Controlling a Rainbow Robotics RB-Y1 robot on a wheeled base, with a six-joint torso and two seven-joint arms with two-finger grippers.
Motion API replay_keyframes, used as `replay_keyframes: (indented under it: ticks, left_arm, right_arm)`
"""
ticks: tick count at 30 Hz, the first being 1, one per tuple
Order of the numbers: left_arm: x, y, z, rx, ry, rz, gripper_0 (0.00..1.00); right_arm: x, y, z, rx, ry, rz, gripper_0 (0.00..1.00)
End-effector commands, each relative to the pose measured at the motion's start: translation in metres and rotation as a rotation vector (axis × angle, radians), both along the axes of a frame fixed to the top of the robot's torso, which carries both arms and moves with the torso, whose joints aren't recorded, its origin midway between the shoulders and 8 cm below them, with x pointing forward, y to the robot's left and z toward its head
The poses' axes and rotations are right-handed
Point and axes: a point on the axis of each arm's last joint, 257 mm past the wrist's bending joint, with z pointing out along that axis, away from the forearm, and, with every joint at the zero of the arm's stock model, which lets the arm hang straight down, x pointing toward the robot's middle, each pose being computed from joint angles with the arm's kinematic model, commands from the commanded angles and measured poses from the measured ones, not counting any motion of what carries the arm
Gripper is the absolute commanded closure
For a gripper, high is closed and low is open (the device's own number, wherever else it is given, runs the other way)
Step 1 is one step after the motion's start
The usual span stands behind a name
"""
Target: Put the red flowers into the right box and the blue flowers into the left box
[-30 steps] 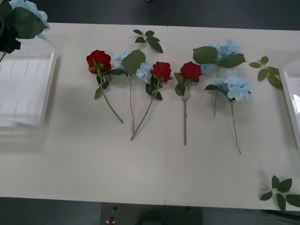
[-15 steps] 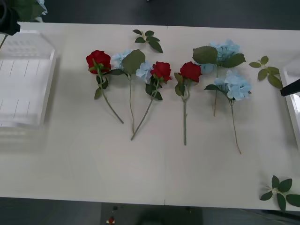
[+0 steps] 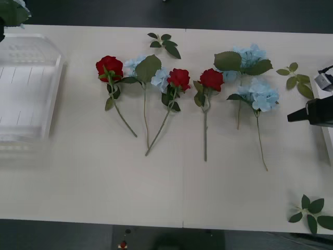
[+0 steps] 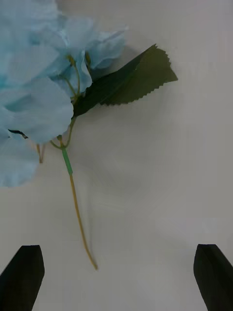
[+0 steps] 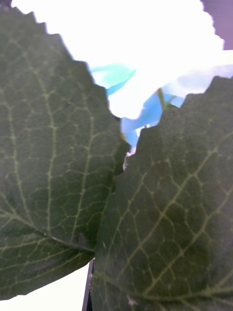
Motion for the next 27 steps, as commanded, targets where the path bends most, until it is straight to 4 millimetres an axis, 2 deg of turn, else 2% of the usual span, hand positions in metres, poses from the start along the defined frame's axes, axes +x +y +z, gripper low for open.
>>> replay_keyframes:
  ticks: [1, 7, 12, 18, 19, 20, 21, 22, 23, 27]
  left_arm:
    - [-0.004, 0.066, 0.036, 0.012, -0.090, 0.132, 1.00]
    - [-0.011, 0.087, 0.013, -0.015, -0.060, 0.184, 1.00]
    - [-0.016, 0.087, -0.006, -0.032, -0.016, 0.193, 1.00]
    - [-0.014, 0.082, -0.007, -0.041, -0.017, 0.186, 0.98]
    - [-0.014, 0.083, -0.008, -0.041, -0.016, 0.187, 0.88]
    - [-0.014, 0.083, -0.008, -0.041, -0.016, 0.187, 0.68]
    - [-0.014, 0.083, -0.008, -0.040, -0.015, 0.186, 0.22]
    - [-0.015, 0.083, -0.009, -0.039, -0.014, 0.187, 0.08]
    - [-0.015, 0.082, -0.008, -0.041, -0.015, 0.185, 0.00]
    - [-0.015, 0.082, -0.009, -0.043, -0.015, 0.183, 0.00]
  right_arm:
    - [0.002, 0.019, 0.003, -0.037, -0.009, 0.051, 0.10]
    - [0.000, 0.031, -0.016, -0.142, -0.008, 0.142, 0.10]
    - [0.003, 0.054, -0.027, -0.139, 0.017, 0.107, 0.10]
    - [0.013, 0.086, -0.034, -0.064, 0.023, 0.029, 0.10]
    - [0.014, 0.089, -0.035, -0.056, 0.025, 0.017, 0.10]
    - [0.015, 0.090, -0.035, -0.051, 0.028, 0.006, 0.10]
    - [0.016, 0.091, -0.037, -0.054, 0.026, -0.003, 0.10]
    - [0.017, 0.093, -0.038, -0.060, 0.024, -0.003, 0.10]
    - [0.018, 0.092, -0.038, -0.069, 0.020, -0.007, 0.10]
    - [0.021, 0.099, -0.049, -0.086, 0.020, -0.016, 0.10]
